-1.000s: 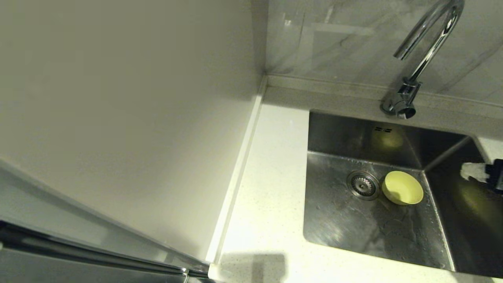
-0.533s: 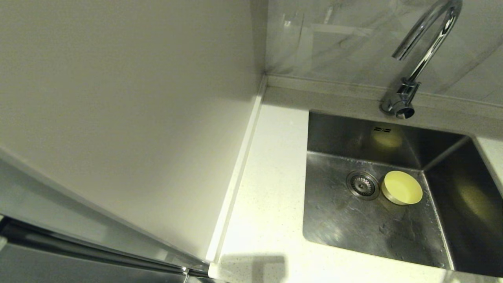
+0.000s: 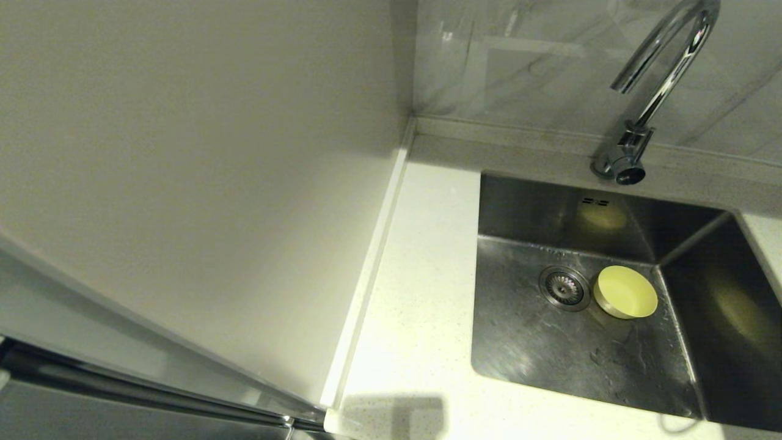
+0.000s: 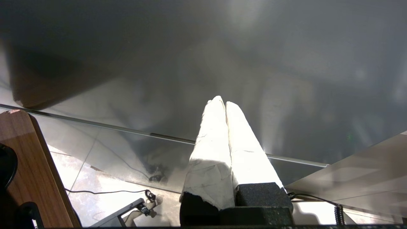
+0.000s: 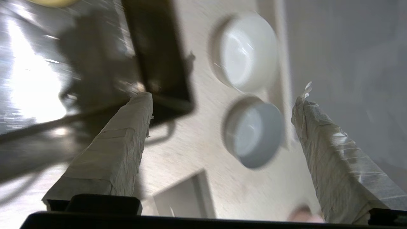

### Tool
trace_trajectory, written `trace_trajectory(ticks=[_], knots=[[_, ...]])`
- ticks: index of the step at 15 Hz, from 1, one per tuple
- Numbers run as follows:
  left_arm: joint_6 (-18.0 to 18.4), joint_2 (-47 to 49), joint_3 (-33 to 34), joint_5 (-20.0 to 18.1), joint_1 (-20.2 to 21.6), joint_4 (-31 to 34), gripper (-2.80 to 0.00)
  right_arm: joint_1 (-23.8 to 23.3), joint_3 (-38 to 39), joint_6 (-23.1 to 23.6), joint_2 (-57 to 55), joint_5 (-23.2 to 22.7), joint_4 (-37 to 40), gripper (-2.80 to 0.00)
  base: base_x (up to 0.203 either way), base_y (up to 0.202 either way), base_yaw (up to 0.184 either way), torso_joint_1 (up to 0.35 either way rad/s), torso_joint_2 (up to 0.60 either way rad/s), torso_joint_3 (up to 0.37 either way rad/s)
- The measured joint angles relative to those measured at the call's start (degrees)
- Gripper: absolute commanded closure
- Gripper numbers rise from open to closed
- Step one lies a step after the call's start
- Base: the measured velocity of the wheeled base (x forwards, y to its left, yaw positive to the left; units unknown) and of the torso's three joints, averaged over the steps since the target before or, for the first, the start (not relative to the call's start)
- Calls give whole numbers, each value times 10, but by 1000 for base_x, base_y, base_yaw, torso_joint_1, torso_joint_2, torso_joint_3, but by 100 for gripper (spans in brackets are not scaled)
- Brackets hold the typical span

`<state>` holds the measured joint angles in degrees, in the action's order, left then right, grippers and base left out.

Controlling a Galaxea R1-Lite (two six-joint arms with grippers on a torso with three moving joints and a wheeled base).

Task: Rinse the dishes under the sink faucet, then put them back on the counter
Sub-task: Put a bowl into the sink

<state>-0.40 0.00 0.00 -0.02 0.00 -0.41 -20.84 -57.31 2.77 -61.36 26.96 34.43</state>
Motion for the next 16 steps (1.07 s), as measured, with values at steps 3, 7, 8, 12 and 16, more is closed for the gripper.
trace_trajectory(ticks=[3,7,8,12,16], knots=[[0,0,0,0,0,0,0,-121,4,66,-25,-83,-1,-280,0,0,0,0,0,0],[0,0,0,0,0,0,0,-146,-3,58,-100,-109,-2,-280,0,0,0,0,0,0],[0,0,0,0,0,0,0,-147,-13,49,-123,-110,-2,-280,0,0,0,0,0,0],[0,0,0,0,0,0,0,-150,-47,26,-206,-124,-2,-280,0,0,0,0,0,0],[0,0,0,0,0,0,0,-181,-56,3,-264,-127,-26,-280,0,0,0,0,0,0]])
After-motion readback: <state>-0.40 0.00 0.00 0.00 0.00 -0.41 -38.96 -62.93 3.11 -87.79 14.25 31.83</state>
